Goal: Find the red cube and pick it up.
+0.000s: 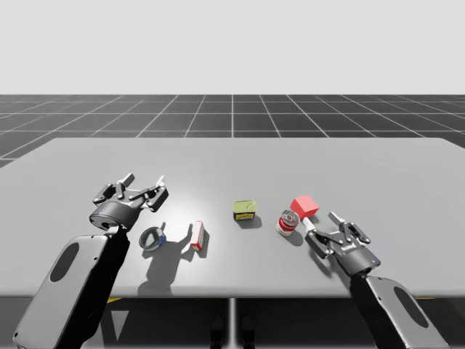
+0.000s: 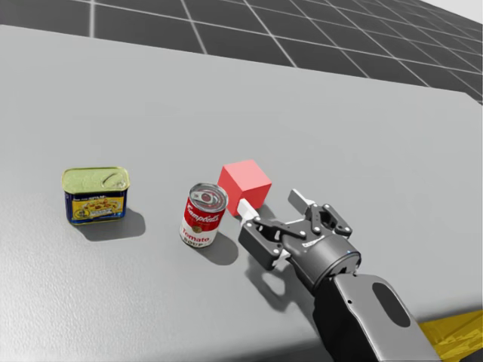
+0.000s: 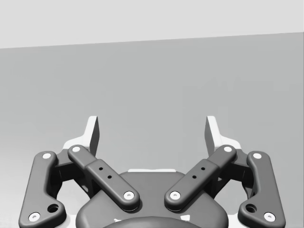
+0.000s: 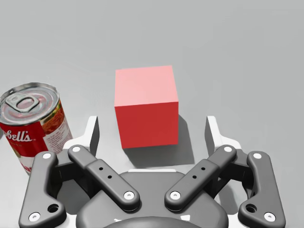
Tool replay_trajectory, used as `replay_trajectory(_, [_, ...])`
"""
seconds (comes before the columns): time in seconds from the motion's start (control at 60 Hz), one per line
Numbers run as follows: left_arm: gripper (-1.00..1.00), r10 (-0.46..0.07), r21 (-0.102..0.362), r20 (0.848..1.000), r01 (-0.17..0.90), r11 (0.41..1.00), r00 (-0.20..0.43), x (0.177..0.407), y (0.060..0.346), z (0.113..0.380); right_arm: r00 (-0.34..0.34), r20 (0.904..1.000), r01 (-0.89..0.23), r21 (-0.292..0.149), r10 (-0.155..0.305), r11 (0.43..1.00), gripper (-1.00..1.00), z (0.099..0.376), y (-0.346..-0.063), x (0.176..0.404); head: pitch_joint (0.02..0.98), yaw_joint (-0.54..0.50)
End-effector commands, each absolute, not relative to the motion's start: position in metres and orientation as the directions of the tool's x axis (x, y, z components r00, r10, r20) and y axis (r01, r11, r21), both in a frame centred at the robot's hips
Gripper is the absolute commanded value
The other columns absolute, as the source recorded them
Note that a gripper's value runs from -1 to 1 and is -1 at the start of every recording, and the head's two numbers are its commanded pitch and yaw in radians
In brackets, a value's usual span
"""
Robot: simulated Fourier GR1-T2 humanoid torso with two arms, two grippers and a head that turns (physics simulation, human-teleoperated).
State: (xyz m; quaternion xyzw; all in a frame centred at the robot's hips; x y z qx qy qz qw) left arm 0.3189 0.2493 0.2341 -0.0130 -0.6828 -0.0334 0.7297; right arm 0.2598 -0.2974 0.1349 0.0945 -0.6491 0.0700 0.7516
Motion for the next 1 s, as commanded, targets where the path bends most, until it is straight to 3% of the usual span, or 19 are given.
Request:
replay_trajectory(0.017, [-1.00, -0.033, 0.028, 0.997, 0.068, 0.997, 0.064, 0.319, 0.249, 0.234, 0.191, 0.9816, -0.216, 0.031, 0.011, 0.976, -1.00, 0.123, -0.294, 0.271, 0.783, -0.40])
replay_trajectory(0.15, [-1.00, -0.034, 0.030, 0.997, 0.067, 0.997, 0.064, 0.319, 0.248, 0.234, 0.205, 0.9775, -0.222, 0.000, 0.047, 0.975, -1.00, 0.121, -0.292, 0.278, 0.784, -0.40])
replay_trajectory(0.617, [-1.00, -0.044, 0.040, 0.997, 0.064, 0.997, 0.061, 0.318, 0.247, 0.234, 0.224, 0.9717, -0.230, -0.021, 0.074, 0.973, -1.00, 0.130, -0.278, 0.313, 0.774, -0.40])
replay_trajectory(0.733, [-1.00, -0.048, 0.044, 0.997, 0.063, 0.997, 0.059, 0.318, 0.247, 0.234, 0.253, 0.9641, -0.244, -0.018, 0.082, 0.970, -1.00, 0.128, -0.275, 0.320, 0.773, -0.40])
replay_trajectory(0.867, [-1.00, -0.069, 0.066, 0.996, 0.054, 0.996, 0.053, 0.318, 0.246, 0.233, 0.261, 0.9620, -0.239, -0.016, 0.080, 0.971, -1.00, 0.125, -0.275, 0.325, 0.759, -0.40])
replay_trajectory(0.95, [-1.00, -0.069, 0.066, 0.996, 0.055, 0.996, 0.053, 0.318, 0.246, 0.233, 0.274, 0.9562, -0.271, -0.027, 0.104, 0.962, -1.00, 0.121, -0.274, 0.325, 0.750, -0.40])
replay_trajectory(0.967, [-1.00, -0.070, 0.067, 0.996, 0.055, 0.996, 0.053, 0.318, 0.246, 0.233, 0.261, 0.9593, -0.260, -0.039, 0.109, 0.965, -0.35, 0.119, -0.273, 0.323, 0.746, -0.40])
replay_trajectory(0.983, [-1.00, -0.070, 0.067, 0.996, 0.055, 0.996, 0.053, 0.318, 0.246, 0.233, 0.259, 0.9599, -0.255, -0.039, 0.107, 0.966, -0.06, 0.119, -0.273, 0.323, 0.746, -0.40])
replay_trajectory(1.0, [-1.00, -0.070, 0.068, 0.996, 0.054, 0.996, 0.053, 0.318, 0.246, 0.233, 0.266, 0.9583, -0.257, -0.033, 0.103, 0.966, 0.72, 0.119, -0.273, 0.323, 0.744, -0.40])
